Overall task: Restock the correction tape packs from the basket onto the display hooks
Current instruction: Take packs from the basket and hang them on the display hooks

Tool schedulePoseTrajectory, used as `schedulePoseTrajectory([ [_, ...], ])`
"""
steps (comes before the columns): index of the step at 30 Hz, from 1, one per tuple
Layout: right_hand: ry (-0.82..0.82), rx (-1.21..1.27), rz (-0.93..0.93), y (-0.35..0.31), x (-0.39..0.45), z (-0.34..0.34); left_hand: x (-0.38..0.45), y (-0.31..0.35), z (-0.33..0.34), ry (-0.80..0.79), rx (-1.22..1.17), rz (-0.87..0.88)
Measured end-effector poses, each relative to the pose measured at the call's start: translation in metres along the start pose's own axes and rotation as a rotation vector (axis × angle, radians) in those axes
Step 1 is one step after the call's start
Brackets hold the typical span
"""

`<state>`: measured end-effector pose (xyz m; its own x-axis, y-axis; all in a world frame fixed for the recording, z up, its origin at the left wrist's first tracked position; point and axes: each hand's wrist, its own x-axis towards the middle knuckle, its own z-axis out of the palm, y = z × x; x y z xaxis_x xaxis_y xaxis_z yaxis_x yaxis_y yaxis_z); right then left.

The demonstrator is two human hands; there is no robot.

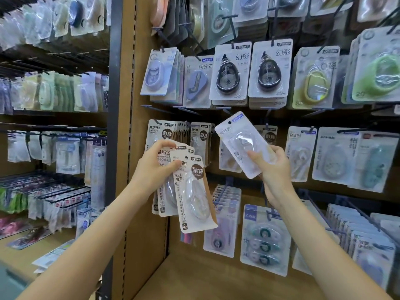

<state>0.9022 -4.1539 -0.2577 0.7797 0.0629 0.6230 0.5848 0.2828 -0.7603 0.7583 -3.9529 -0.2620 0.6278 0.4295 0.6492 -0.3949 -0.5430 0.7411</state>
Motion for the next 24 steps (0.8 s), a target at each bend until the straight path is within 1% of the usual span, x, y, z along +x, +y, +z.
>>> schedulePoseTrajectory([
  [2, 0.027, -0.004, 0.011, 0.008, 0.005, 0.008, -0.001, 0.000, -0.001, 0.004, -0.003, 0.001],
  [6, 0.019, 0.022, -0.011, 0.019, 0.011, 0.022, -0.001, 0.001, -0.004, 0.020, 0.016, 0.012],
  [8, 0.050, 0.015, -0.019, 0.022, 0.010, 0.025, -0.001, 0.000, -0.007, 0.034, 0.025, 0.015],
  [9, 0.082, -0.016, -0.034, 0.023, 0.009, 0.026, -0.002, 0.000, -0.008, 0.039, 0.023, 0.014],
  [11, 0.145, -0.154, -0.118, 0.024, 0.005, 0.028, -0.003, -0.002, -0.011, 0.050, 0.016, 0.013],
  [13, 0.162, -0.304, -0.228, 0.025, 0.000, 0.030, -0.004, -0.005, -0.012, 0.059, 0.013, 0.014],
  [15, 0.154, -0.371, -0.245, 0.026, -0.003, 0.031, -0.004, -0.006, -0.011, 0.058, 0.004, 0.014],
  [17, 0.139, -0.383, -0.183, 0.029, -0.004, 0.032, -0.005, -0.008, -0.010, 0.053, -0.001, 0.012],
  [19, 0.099, -0.326, -0.078, 0.034, -0.004, 0.032, -0.005, -0.008, -0.010, 0.049, -0.006, 0.012],
  [22, -0.021, -0.085, 0.102, 0.035, -0.006, 0.035, -0.005, -0.008, -0.011, 0.052, -0.012, 0.013],
  [24, -0.063, 0.059, 0.171, 0.032, -0.009, 0.037, -0.004, -0.009, -0.012, 0.059, -0.006, 0.013],
])
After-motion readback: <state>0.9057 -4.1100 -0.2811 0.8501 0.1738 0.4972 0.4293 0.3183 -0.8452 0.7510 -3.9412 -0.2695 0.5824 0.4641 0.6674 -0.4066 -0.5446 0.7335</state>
